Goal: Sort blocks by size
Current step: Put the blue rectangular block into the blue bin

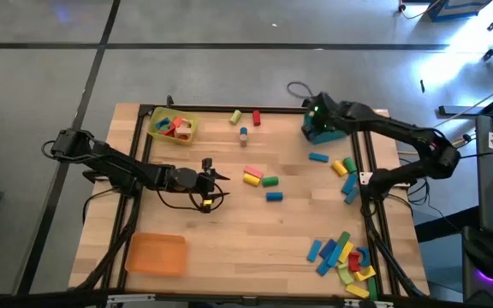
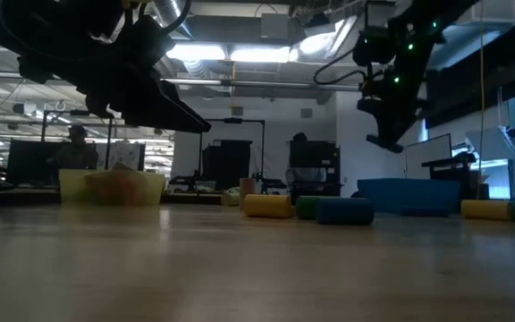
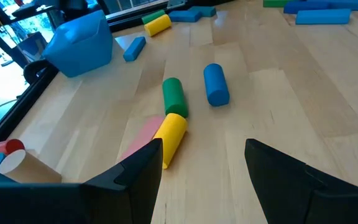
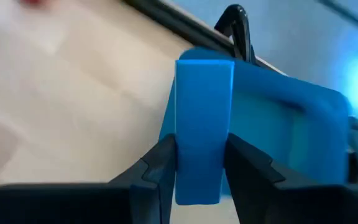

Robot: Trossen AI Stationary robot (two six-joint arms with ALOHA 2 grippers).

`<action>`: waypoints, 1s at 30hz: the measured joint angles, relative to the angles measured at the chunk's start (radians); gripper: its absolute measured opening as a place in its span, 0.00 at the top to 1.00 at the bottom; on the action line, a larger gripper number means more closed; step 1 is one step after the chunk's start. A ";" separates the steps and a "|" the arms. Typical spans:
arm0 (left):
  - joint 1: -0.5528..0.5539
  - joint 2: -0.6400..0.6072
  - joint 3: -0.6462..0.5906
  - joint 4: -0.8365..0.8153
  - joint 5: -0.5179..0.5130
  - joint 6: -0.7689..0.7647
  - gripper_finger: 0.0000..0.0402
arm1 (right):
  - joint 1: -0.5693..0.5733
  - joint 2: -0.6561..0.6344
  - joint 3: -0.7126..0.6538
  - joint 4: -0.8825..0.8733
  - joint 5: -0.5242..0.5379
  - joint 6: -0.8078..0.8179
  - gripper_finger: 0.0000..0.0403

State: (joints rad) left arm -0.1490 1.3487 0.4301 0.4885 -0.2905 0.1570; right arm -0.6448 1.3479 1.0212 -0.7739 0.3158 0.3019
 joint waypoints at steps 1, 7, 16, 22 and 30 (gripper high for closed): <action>0.000 0.000 0.000 0.000 0.000 0.000 0.47 | -0.028 0.005 -0.011 0.031 -0.028 0.000 0.70; 0.000 0.000 0.000 0.000 0.000 -0.004 0.47 | -0.147 0.070 -0.064 0.141 -0.176 0.009 0.70; 0.000 0.000 0.000 0.000 0.000 -0.004 0.47 | -0.177 0.185 -0.068 0.152 -0.195 0.019 0.70; 0.000 0.000 0.000 0.000 0.000 -0.004 0.47 | -0.176 0.225 -0.068 0.176 -0.196 0.034 0.70; -0.001 0.000 0.000 -0.009 0.000 -0.019 0.47 | -0.176 0.241 -0.068 0.183 -0.196 0.036 0.65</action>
State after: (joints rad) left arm -0.1501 1.3487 0.4301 0.4793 -0.2905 0.1379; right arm -0.8203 1.5885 0.9531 -0.5911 0.1196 0.3382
